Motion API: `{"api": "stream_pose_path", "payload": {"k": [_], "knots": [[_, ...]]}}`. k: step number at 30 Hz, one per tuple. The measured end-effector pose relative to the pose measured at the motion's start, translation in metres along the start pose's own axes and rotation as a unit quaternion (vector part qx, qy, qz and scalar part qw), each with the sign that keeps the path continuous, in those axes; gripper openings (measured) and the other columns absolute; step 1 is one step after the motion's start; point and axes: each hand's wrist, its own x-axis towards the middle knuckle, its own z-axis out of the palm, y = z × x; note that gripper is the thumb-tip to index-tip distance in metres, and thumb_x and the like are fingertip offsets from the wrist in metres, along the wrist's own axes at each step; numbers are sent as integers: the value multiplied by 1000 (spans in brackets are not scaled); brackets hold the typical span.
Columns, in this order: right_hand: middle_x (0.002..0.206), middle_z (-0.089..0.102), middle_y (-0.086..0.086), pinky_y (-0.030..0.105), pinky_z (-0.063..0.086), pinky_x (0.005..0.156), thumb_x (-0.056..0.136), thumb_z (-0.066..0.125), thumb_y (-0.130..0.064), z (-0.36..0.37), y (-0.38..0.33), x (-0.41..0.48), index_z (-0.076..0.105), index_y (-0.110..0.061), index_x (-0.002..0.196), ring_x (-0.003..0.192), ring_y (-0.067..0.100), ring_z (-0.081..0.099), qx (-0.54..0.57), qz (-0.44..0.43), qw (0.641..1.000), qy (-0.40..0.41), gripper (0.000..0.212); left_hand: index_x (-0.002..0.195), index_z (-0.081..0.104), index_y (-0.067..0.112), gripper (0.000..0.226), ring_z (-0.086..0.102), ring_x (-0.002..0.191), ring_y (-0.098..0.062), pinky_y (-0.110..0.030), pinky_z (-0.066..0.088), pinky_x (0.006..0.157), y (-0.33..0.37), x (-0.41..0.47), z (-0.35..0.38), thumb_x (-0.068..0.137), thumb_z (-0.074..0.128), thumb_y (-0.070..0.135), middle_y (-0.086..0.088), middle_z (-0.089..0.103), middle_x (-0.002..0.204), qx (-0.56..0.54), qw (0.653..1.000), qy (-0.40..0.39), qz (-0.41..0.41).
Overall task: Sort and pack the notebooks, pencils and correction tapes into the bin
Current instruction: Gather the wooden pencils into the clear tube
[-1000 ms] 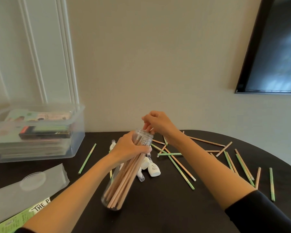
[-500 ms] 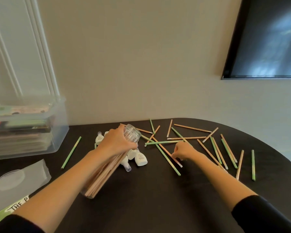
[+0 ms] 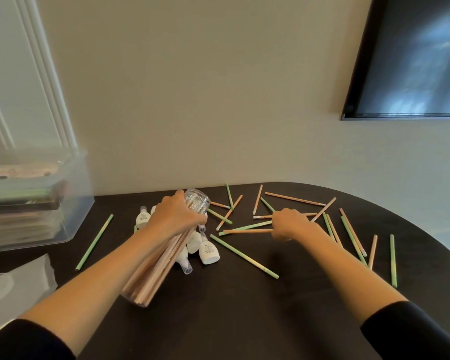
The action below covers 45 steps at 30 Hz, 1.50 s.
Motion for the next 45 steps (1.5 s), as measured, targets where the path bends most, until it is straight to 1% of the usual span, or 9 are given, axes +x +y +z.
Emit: {"api": "stream_pose_path", "payload": {"k": [2,7,14,25,28,30,33,38,45], "knots": [[95,58,5,29,43,74,86,59,-15,-6,6,8,56,-8,116,87,19,56,-2,25,1000,-11,31,102,44,20,54,41,67,-6,-19,24,49,0,7,3,64,69,49,8,43,79,5,1000,-4,-7],[69,55,-1,20,38,52,85,61,-12,-12,16,42,58,-2,110,52,6,53,138,75,987,-41,27,111,46,16,62,46,81,-13,-24,32,59,-1,24,7,64,70,48,4,46,88,3,1000,-17,-11],[102,62,14,31,46,75,93,47,-11,7,7,89,59,-1,110,85,22,55,262,84,959,61,24,97,42,20,51,41,68,-6,-18,28,50,4,48,10,64,72,45,10,41,76,1,1000,-31,-3],[78,54,4,24,46,68,84,61,-11,14,-4,104,63,2,101,74,15,53,261,-4,965,7,21,91,42,20,48,42,66,-4,-20,27,50,0,60,12,65,74,46,10,44,75,-1,999,-53,6],[75,58,-2,21,42,69,81,64,-8,10,-10,96,64,-10,81,74,10,54,362,-48,929,60,1,92,43,20,49,42,66,-4,-20,27,51,1,59,10,65,74,47,10,44,76,-2,999,-50,5],[75,61,-2,18,42,66,80,67,-9,1,-19,87,62,-16,74,74,7,56,426,-79,896,96,10,96,45,20,50,44,69,-5,-20,29,51,1,56,8,65,73,47,10,45,78,-10,999,-47,6],[72,64,-4,18,43,67,79,68,-10,-17,-35,77,64,-16,77,67,3,58,518,-105,838,134,8,100,45,23,51,46,73,-7,-19,31,53,1,52,4,64,73,47,11,45,79,-22,998,-50,13],[68,66,1,5,37,42,86,60,-7,-51,-63,54,58,-17,81,42,-6,53,647,-134,731,168,12,102,45,26,52,49,74,-4,-20,34,56,-4,35,-9,62,72,45,13,48,82,-38,997,-61,25],[70,65,4,17,36,45,97,42,-13,-66,-85,41,40,-19,108,44,1,44,744,-32,624,236,12,125,42,20,73,44,93,-10,-26,39,79,-21,14,-24,63,74,43,3,51,115,-24,995,-87,42]]}}
